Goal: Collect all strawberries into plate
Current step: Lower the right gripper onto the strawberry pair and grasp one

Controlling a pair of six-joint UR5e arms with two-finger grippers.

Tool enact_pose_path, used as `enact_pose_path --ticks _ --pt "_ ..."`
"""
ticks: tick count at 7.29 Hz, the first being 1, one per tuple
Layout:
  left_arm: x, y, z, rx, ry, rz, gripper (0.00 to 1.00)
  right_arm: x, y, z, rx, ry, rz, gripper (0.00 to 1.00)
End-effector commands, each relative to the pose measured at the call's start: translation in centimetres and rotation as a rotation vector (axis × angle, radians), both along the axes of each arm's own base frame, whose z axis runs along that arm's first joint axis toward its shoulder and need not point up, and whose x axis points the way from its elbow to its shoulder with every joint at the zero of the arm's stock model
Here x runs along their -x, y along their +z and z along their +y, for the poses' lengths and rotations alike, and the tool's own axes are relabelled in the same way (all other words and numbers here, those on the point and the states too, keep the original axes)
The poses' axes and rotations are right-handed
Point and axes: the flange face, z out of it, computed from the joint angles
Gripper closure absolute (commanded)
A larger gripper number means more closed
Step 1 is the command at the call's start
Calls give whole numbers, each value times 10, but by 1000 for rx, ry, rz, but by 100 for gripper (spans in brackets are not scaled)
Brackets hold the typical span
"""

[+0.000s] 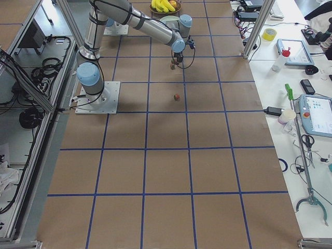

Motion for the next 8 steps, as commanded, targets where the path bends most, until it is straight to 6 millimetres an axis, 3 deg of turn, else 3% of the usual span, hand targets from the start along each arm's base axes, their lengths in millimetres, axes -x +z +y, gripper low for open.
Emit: enact_pose_path --ticks 1,3,5,6,7,8 --pt "0 1 0 2 0 3 0 1 4 4 -18 9 6 96" --pt "0 3 3 3 -1 -6 0 2 8 5 -28 9 9 100" --pt "1 0 9 1 -10 -1 0 -9 55 -25 52 -19 -20 100" --pt "0 0 8 1 -17 -2 0 -21 69 -34 42 -84 -100 100" --pt "1 -1 9 -2 -21 -2 0 -28 71 -37 29 -150 -138 100" --pt "1 -1 9 -2 -20 0 0 -53 65 -31 40 -186 -147 100"
